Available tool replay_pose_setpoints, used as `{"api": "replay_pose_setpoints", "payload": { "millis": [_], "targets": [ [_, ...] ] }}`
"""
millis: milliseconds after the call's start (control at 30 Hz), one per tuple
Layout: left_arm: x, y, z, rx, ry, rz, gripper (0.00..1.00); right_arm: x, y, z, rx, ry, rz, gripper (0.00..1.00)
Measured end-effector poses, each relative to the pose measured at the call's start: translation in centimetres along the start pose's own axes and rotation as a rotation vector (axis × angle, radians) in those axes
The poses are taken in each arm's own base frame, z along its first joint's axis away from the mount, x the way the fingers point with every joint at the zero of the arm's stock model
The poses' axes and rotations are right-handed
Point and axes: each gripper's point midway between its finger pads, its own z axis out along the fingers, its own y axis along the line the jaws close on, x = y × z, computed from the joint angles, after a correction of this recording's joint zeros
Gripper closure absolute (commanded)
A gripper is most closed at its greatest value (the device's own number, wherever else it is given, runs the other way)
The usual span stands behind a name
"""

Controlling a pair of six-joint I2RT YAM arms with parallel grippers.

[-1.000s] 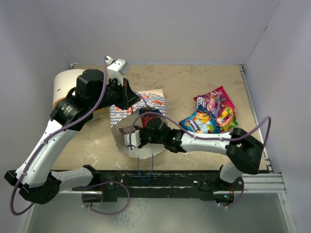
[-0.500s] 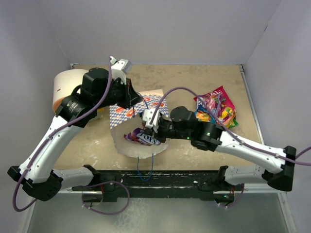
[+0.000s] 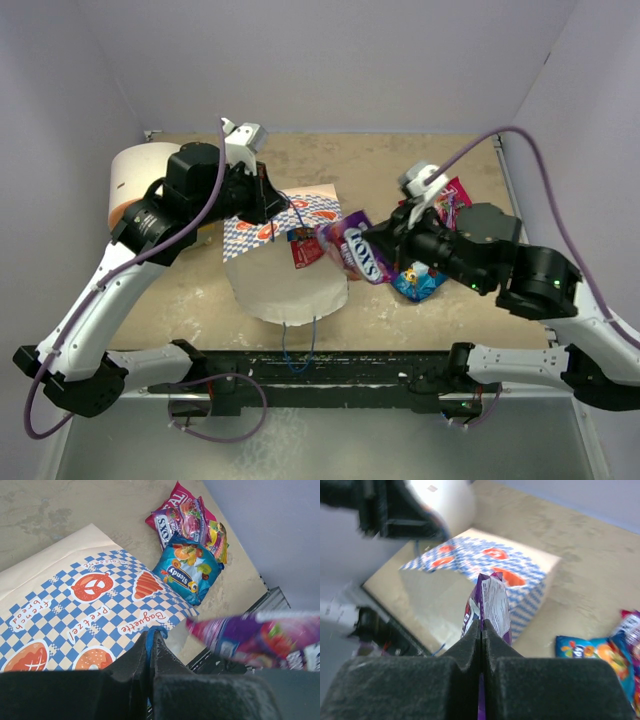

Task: Take the snacks out of the paper bag
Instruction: Take out the snack from the paper bag, then place the snack at the center of the board.

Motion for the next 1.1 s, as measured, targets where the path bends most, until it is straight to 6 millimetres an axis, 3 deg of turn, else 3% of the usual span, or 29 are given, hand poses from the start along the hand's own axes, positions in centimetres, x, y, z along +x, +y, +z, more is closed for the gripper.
{"api": "replay_pose_setpoints", "payload": {
  "millis": [133, 267, 367, 500, 667, 967, 1100],
  "targets": [
    [0.2, 0.1, -0.4, -0.008, 0.005, -0.007, 1.00, -1.6, -3.7, -1.2, 0.209, -0.058, 0.063, 1.00],
    [0.6, 0.2, -0.9, -0.018, 0.012, -0.018, 1.00, -1.1, -7.5, -1.6, 0.428, -0.057, 0.058, 1.00],
    [0.7, 0.3, -1.2, -0.020, 0.016, -0.020, 1.00, 0.4, -10.1, -0.2, 0.581, -0.012, 0.031, 1.00],
    [0.7, 0.2, -1.2, -0.020, 0.016, -0.020, 1.00, 4.5, -14.3, 2.9, 0.730, 0.115, 0.012, 1.00],
    [0.8, 0.2, -1.2, -0.019, 0.022, -0.022, 1.00, 10.1, -17.3, 7.3, 0.738, 0.274, 0.055, 1.00],
    [1.2, 0.2, -0.5, -0.010, 0.039, -0.030, 1.00, 9.7, -22.2, 11.4, 0.679, 0.161, 0.308, 1.00],
    [1.2, 0.2, -0.2, -0.009, 0.038, -0.030, 1.00, 12.0, -25.6, 11.8, 0.687, 0.133, 0.435, 1.00]
  ]
}}
